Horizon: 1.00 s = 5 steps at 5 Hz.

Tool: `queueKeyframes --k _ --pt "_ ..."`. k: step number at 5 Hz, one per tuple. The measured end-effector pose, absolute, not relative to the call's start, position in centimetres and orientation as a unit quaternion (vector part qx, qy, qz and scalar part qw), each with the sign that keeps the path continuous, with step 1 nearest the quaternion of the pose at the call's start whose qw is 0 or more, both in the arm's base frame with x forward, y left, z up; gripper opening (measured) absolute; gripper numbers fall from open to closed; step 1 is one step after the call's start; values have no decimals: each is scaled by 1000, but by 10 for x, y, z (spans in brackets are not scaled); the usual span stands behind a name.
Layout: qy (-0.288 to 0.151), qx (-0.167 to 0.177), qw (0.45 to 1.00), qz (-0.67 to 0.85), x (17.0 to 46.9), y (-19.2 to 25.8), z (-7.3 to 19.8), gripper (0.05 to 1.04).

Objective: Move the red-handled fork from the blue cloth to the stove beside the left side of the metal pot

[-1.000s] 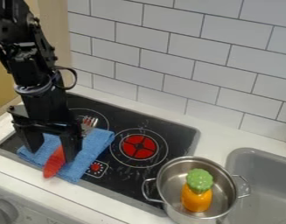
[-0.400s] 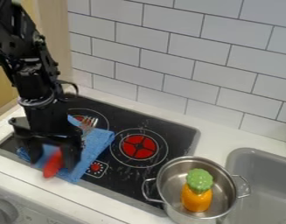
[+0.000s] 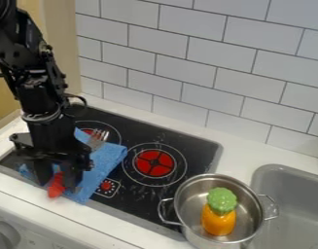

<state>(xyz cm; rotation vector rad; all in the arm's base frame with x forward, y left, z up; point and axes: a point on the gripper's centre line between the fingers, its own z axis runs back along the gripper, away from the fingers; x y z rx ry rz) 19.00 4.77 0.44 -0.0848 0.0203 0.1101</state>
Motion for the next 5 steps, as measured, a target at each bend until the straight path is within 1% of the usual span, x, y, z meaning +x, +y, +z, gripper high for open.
queueKeyframes --k 1,2,3,5 --pt "9 -42 997 57 190 48 5 395" --pt "11 -43 997 57 190 47 5 393" --pt "10 -45 997 55 188 46 11 393" --pt "-35 -45 996 63 195 45 44 392"
